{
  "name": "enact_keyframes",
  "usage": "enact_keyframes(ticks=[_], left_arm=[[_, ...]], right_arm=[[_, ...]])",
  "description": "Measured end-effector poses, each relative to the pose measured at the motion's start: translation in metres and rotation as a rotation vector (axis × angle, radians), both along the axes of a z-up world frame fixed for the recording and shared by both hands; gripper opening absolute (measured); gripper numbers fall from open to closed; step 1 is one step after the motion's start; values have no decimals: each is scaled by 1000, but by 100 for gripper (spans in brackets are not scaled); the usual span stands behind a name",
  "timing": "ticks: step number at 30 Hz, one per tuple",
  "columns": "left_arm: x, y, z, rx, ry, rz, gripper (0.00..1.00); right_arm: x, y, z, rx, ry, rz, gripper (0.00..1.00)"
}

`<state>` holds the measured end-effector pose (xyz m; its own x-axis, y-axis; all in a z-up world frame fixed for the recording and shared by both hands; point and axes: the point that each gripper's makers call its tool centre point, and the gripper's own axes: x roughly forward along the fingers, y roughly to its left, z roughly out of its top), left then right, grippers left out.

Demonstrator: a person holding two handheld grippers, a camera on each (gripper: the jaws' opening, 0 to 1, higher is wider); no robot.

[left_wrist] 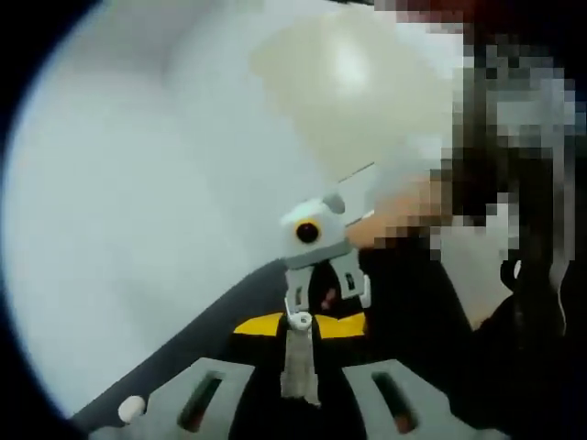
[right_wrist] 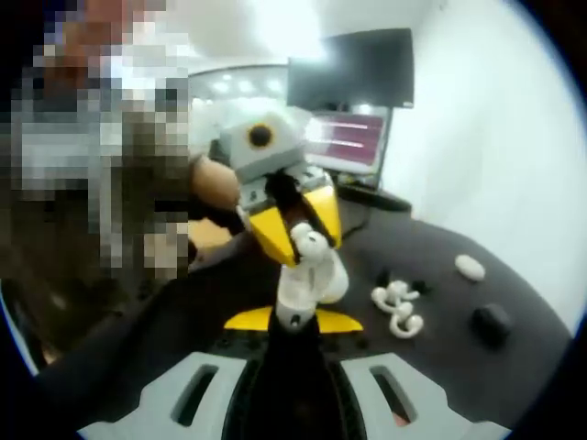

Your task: Pick up three earphones and place each one into its charging case using tactile feedback, ensure that each earphone is properly inserted and securely positioned inside the case.

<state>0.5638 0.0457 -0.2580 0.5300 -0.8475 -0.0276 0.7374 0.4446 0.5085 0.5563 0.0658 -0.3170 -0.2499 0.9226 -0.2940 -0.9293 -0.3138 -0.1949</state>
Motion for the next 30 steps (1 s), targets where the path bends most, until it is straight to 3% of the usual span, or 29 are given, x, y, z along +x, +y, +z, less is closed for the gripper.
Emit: enact_keyframes(ticks=[3, 6, 8, 20, 25, 30], left_arm=[[7, -5, -6, 78, -71, 24, 9], [7, -7, -11, 91, -74, 15, 9], [5, -7, -13, 127, -112, 21, 9], [-2, -2, -13, 150, -157, 30, 9], [-1, -9, -10, 188, -246, 32, 9], [-2, -10, -11, 205, -281, 31, 9]], right_arm=[[0, 0, 0, 1, -1, 0, 17], [0, 0, 0, 2, -2, 0, 17], [0, 0, 0, 2, -6, 2, 17], [0, 1, 1, 4, -10, 4, 17], [1, 1, 1, 5, -12, 5, 17], [2, 1, 1, 4, -12, 5, 17]])
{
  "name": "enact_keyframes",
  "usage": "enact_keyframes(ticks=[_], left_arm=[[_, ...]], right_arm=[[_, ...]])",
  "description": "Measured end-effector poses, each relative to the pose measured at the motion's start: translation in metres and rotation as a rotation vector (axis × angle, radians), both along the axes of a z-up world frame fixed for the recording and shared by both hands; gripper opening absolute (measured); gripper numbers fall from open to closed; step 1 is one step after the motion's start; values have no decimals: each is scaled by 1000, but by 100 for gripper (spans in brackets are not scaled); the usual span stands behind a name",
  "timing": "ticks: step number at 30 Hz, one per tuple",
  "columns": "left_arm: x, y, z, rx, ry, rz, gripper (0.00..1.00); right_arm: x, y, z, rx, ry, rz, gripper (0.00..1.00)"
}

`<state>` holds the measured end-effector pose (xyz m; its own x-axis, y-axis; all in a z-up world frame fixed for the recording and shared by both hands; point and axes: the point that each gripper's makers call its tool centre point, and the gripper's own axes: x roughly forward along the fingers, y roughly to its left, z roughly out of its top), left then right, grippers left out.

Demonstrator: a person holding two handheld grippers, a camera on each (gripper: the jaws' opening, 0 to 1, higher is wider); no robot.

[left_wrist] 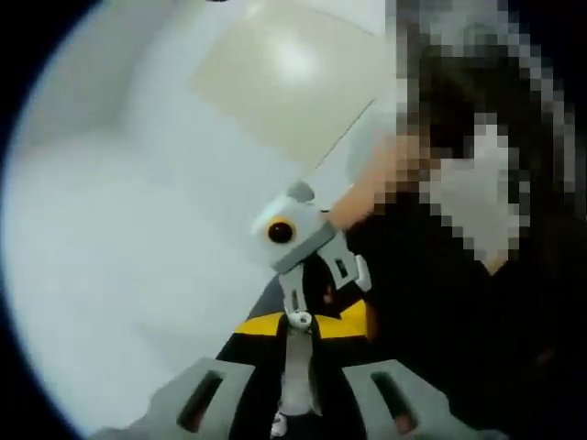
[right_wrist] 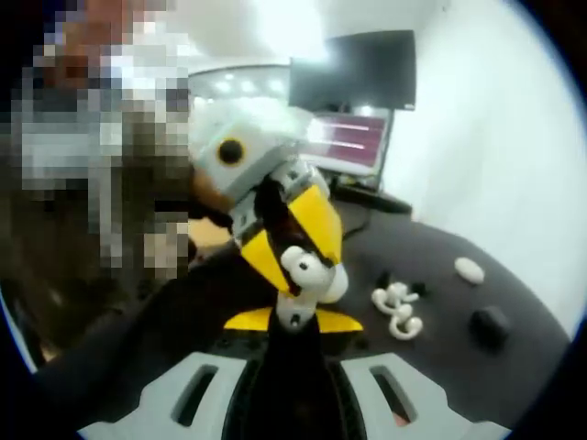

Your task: Pick up three earphones and place each one into its charging case using tactile feedback, ensure that each earphone is properly inserted and securely positioned inside the case.

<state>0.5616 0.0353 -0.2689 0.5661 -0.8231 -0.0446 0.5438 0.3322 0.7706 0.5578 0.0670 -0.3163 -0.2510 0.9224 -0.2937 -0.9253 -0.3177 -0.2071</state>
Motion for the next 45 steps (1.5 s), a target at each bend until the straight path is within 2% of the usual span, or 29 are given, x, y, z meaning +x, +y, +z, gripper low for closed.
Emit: enact_keyframes(ticks=[8, 11, 19, 32, 37, 41, 43, 45], left_arm=[[-3, 5, -2, 2, 4, -7, 9], [-4, 5, -3, -12, 44, -6, 9], [-6, 9, -6, -41, 106, 0, 9], [-8, 20, -7, -51, 130, 24, 9], [-7, 35, 3, -152, 197, 35, 10], [-3, 50, 3, -184, 247, 62, 12], [-7, 55, 0, -207, 326, 35, 16], [-11, 59, -9, -231, 478, 6, 24]], right_arm=[[-1, 1, 0, 1, -5, 2, 17], [-1, 1, 0, 3, -8, 1, 17], [-1, 1, 0, 3, -5, 2, 17], [0, 0, 0, 2, -1, 1, 17], [0, 0, -1, -1, 7, -2, 17], [0, 0, -1, -7, 22, -6, 17], [1, 0, -1, -8, 25, -7, 17], [1, 0, -1, -9, 27, -8, 17]])
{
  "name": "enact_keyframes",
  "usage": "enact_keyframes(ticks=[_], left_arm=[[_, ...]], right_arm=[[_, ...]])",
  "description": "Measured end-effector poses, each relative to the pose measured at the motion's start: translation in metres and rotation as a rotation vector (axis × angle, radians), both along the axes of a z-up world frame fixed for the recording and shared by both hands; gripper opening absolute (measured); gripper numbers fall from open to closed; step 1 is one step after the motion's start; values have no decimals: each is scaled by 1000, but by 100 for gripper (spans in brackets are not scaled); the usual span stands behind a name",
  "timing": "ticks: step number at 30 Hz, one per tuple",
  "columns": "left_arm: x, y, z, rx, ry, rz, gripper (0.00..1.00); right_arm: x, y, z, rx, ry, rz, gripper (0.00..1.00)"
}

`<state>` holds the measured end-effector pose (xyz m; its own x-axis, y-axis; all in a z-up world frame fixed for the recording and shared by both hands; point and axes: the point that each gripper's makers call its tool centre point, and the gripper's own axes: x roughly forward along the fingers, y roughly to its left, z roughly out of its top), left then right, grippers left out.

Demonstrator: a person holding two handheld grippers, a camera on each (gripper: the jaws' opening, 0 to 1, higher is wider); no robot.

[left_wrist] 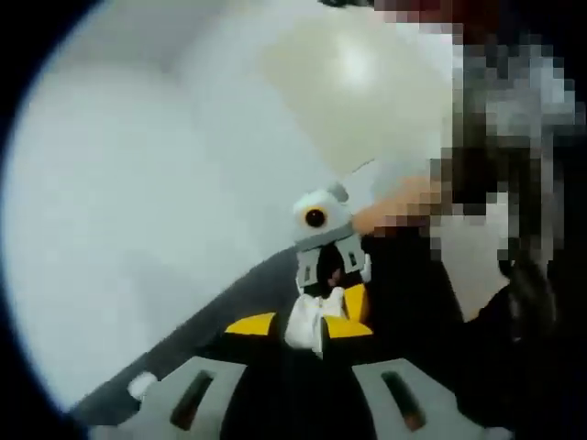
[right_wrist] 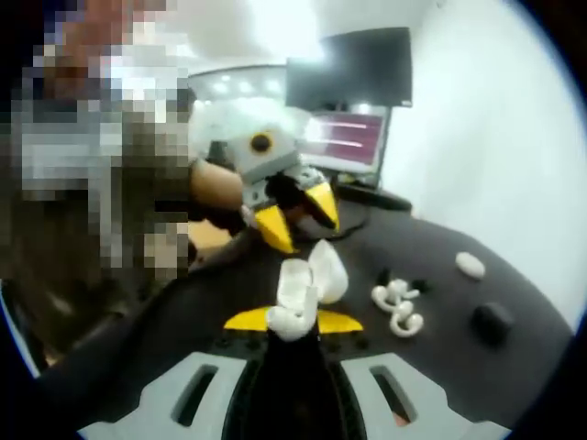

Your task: Pick up three earphones and place each one into its charging case using tactile feedback, ensure that each earphone is properly inserted and securely positioned inside the case.

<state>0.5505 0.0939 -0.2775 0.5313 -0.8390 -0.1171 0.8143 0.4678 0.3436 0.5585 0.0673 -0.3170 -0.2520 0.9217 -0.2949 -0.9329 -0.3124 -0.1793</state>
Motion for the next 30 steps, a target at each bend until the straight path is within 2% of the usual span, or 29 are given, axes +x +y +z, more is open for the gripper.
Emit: enact_keyframes(ticks=[1, 3, 5, 7, 8, 10, 15, 19, 22, 24, 26, 30], left_arm=[[2, 5, -6, 15, 64, 10, 28], [5, 9, -15, 28, 131, 10, 30], [4, 6, -19, -2, 216, -18, 31], [9, 3, -21, -19, 271, -24, 35], [12, 1, -21, -20, 278, -29, 36], [14, -5, -24, -10, 314, -40, 35], [15, -19, -33, 39, 341, -75, 29], [18, -22, -33, 35, 330, -82, 21], [16, -22, -33, 23, 351, -105, 19], [13, -24, -33, 20, 362, -119, 13], [12, -24, -36, 17, 361, -121, 13], [12, -24, -36, 10, 348, -126, 13]], right_arm=[[0, 0, 0, 0, -1, 0, 17], [0, 0, 0, 0, -3, 0, 17], [-1, 0, 0, 2, -10, 2, 17], [-1, 0, 0, 5, -20, 3, 17], [-1, 0, 1, 6, -23, 3, 17], [-1, 0, 1, 7, -26, 3, 17], [0, 0, 1, 5, -24, 2, 17], [-1, 0, 0, 2, -22, -1, 17], [-1, 0, 0, 1, -12, -4, 17], [-2, -1, 0, -1, -2, -7, 17], [0, -1, -1, -12, 28, -17, 17], [0, -2, -1, -12, 31, -19, 17]])
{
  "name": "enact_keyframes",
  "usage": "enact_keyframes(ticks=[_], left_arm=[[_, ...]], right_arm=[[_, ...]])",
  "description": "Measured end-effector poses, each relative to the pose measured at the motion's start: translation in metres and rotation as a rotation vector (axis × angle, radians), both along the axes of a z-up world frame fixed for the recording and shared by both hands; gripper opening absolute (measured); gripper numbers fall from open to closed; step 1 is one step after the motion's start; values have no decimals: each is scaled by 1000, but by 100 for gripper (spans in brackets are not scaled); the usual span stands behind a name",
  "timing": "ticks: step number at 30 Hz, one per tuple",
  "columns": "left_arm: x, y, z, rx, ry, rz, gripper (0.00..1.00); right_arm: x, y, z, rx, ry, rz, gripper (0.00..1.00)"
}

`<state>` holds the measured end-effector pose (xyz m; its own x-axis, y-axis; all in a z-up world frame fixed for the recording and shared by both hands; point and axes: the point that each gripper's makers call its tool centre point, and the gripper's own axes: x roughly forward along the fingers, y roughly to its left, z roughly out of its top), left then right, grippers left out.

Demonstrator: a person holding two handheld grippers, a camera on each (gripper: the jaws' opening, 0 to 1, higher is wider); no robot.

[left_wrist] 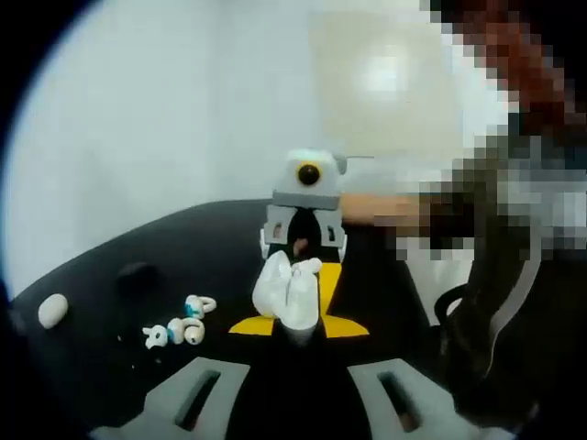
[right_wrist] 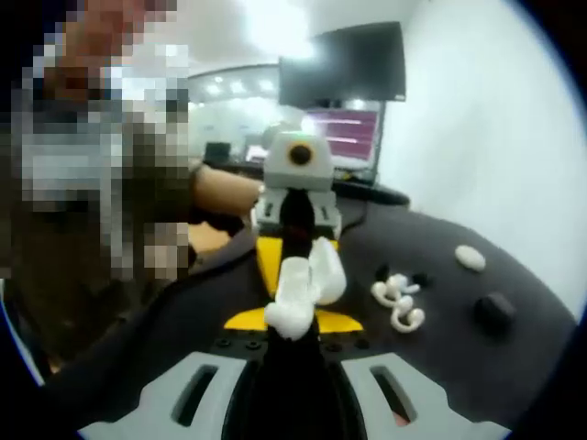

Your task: Pick up three earphones and place each one into its charging case using tactile feedback, ensure that each earphone is properly inserted and securely positioned inside the case.

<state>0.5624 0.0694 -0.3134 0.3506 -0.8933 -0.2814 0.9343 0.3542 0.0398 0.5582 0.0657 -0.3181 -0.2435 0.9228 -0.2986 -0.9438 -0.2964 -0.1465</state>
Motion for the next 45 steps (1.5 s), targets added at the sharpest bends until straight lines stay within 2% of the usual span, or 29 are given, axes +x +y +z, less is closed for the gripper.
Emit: enact_keyframes(ticks=[10, 13, 17, 27, 29, 34, 36, 38, 40, 42, 43, 45], left_arm=[[-1, -2, 1, -33, 53, -9, 13], [0, -2, 1, -27, 40, -7, 13], [1, -2, 2, -26, 35, -7, 13], [7, 0, 3, -24, 22, 8, 13], [8, 0, 3, -23, 18, 12, 13], [8, 1, 3, -22, 17, 15, 13], [8, 1, 3, -23, 18, 15, 13], [8, 2, 4, -24, 17, 14, 13], [9, 3, 4, -25, 19, 13, 13], [9, 3, 4, -29, 29, 15, 13], [9, 3, 4, -29, 32, 16, 13], [9, 4, 4, -26, 23, 15, 13]], right_arm=[[0, -2, -1, -29, 70, -26, 17], [2, -3, -2, -42, 76, -36, 18], [14, -7, -2, -58, 62, -138, 27], [25, -57, 0, -95, -1, -307, 26], [30, -65, 1, -87, 7, -376, 25], [27, -76, 2, -88, -6, -398, 25], [29, -75, 11, -67, 7, -405, 25], [39, -73, 25, -40, 33, -444, 23], [46, -68, 37, -35, 40, -449, 21], [50, -64, 42, -69, 142, -451, 20], [53, -62, 41, -105, 159, -449, 20], [59, -59, 35, -182, 134, -428, 20]])
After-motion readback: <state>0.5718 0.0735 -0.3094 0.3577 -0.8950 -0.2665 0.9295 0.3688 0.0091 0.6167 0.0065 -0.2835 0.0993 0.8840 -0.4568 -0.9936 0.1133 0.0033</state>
